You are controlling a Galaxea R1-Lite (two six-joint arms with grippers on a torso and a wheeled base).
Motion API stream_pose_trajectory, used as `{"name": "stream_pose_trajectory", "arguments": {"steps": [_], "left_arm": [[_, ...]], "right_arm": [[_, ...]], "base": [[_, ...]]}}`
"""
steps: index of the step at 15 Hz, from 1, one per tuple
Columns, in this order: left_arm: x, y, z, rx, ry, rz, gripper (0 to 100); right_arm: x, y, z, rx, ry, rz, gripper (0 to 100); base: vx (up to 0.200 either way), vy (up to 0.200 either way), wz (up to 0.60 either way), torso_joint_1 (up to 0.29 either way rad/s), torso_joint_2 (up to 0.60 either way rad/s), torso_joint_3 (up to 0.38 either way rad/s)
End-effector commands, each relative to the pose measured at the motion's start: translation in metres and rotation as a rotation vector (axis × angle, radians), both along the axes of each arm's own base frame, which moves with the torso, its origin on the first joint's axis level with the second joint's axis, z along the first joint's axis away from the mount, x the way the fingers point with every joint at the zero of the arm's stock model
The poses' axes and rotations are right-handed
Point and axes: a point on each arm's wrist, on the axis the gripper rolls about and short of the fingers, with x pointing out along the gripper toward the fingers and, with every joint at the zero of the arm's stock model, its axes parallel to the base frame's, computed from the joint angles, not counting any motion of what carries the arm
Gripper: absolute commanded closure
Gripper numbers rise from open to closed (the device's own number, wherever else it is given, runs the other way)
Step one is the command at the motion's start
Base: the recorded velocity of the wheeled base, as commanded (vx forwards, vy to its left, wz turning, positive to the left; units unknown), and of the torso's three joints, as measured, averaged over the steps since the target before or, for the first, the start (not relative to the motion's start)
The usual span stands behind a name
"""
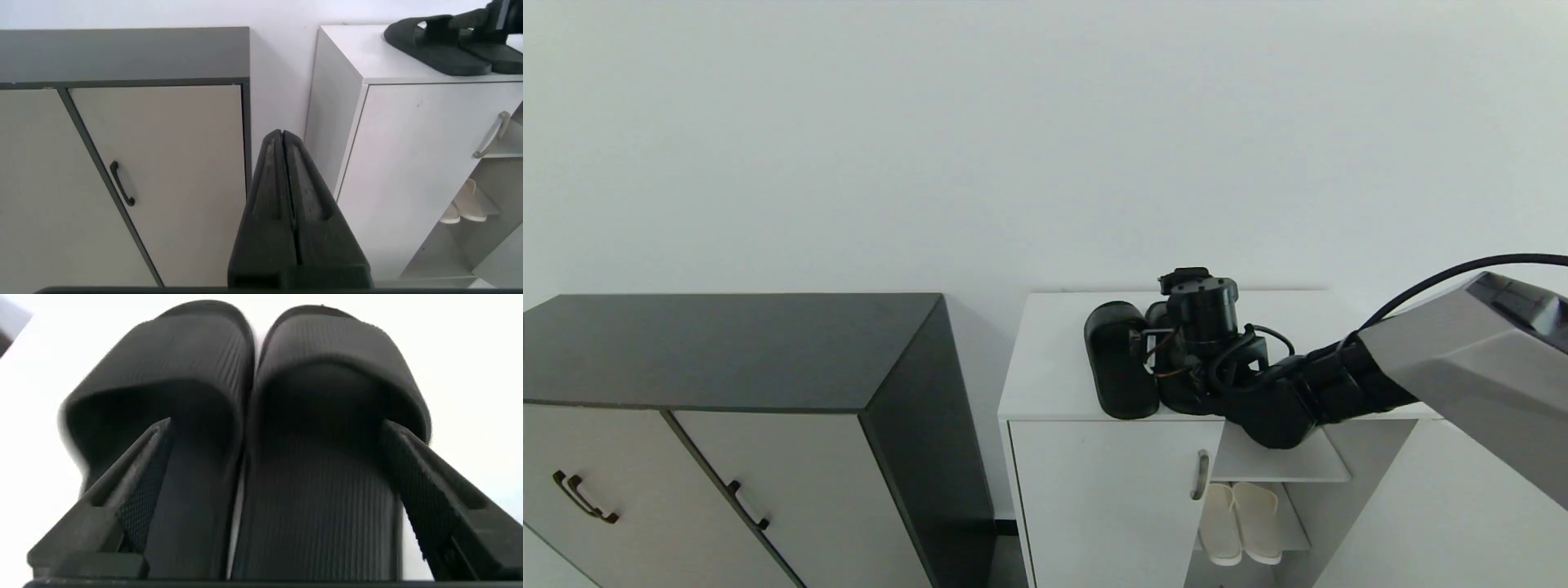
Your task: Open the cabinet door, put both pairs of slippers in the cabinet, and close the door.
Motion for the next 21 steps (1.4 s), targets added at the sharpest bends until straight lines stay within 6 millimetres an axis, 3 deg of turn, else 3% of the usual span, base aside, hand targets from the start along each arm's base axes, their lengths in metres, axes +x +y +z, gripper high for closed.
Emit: {"name": "stream_pose_trajectory", "arguments": {"steps": [1,8,9,14,17,19,21], "left_arm": [[0.0,0.0,0.0,0.0,0.001,0.0,100],[0.0,0.0,0.0,-0.002,0.002,0.0,100],[0.0,0.0,0.0,-0.002,0.001,0.0,100],[0.0,0.0,0.0,-0.002,0.001,0.001,100],[0.0,0.0,0.0,-0.002,0.002,0.001,100],[0.0,0.0,0.0,0.0,0.001,0.001,100],[0.0,0.0,0.0,0.0,0.002,0.001,100]], "right_arm": [[0.015,0.007,-0.014,-0.006,0.002,-0.005,0],[0.042,0.019,-0.025,-0.036,-0.022,-0.002,0],[0.044,0.019,-0.024,-0.036,-0.022,-0.004,100],[0.05,0.019,-0.025,-0.031,-0.03,-0.012,100],[0.041,0.016,-0.005,-0.006,-0.054,-0.01,100],[0.011,0.01,0.019,0.015,-0.061,0.035,100],[-0.039,0.001,0.035,0.052,-0.06,0.154,100]], "base": [[0.0,0.0,0.0,0.0,0.0,0.0],[0.0,0.0,0.0,0.0,0.0,0.0],[0.0,0.0,0.0,0.0,0.0,0.0],[0.0,0.0,0.0,0.0,0.0,0.0],[0.0,0.0,0.0,0.0,0.0,0.0],[0.0,0.0,0.0,0.0,0.0,0.0],[0.0,0.0,0.0,0.0,0.0,0.0]]}}
